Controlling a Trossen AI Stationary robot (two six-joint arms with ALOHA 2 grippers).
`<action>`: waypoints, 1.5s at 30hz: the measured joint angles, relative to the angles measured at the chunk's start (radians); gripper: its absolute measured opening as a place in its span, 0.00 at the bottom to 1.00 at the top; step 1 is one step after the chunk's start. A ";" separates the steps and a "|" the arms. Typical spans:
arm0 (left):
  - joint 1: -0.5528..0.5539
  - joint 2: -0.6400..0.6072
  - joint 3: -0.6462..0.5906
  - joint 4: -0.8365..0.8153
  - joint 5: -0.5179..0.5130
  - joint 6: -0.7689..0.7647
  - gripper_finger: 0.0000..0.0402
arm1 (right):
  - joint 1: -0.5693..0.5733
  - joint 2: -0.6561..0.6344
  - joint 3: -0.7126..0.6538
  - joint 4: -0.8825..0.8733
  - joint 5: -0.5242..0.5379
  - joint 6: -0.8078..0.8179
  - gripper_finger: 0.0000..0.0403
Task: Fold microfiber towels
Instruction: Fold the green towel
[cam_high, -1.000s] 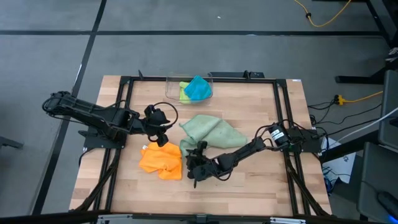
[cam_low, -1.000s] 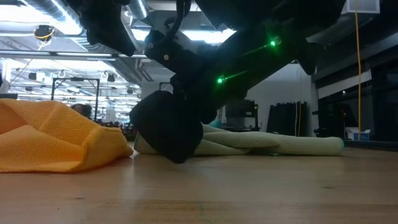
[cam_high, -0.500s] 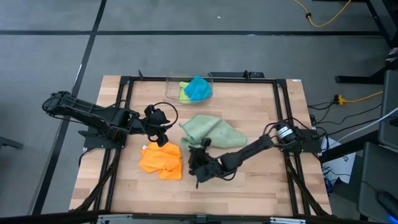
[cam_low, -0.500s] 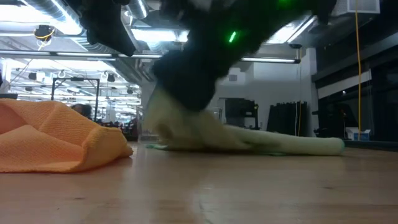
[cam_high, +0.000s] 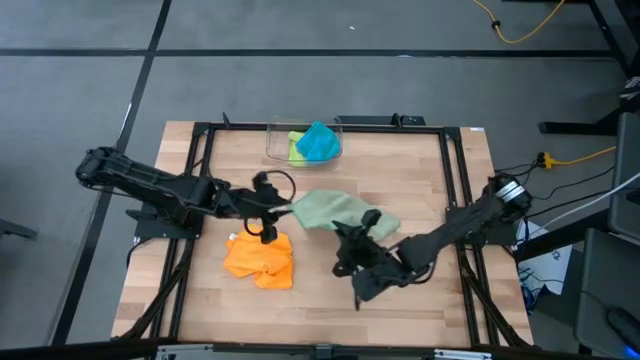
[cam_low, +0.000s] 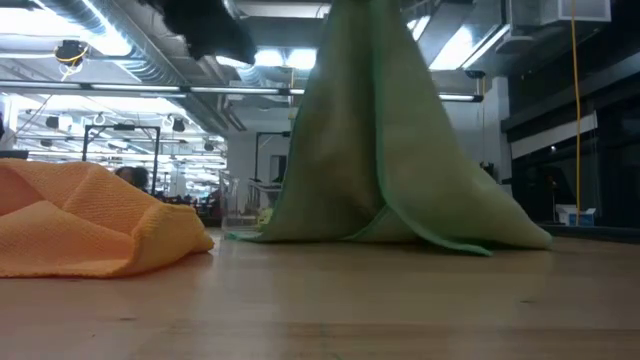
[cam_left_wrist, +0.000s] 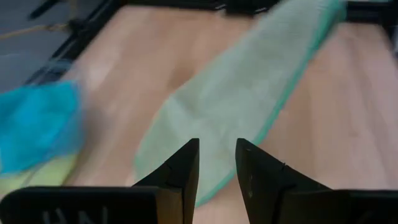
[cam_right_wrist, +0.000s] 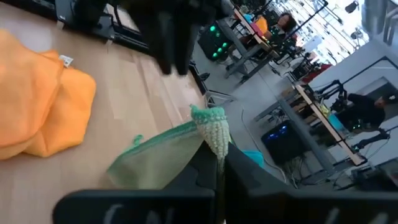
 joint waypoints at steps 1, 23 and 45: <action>0.001 0.022 0.000 0.038 0.028 0.027 0.24 | 0.008 -0.010 0.000 -0.021 0.005 0.017 0.01; 0.066 0.361 0.000 -0.049 0.162 0.064 0.33 | 0.034 -0.027 -0.001 -0.117 0.127 0.106 0.02; 0.132 0.562 0.003 0.011 0.143 0.255 0.54 | 0.034 -0.027 -0.001 -0.156 0.119 0.154 0.02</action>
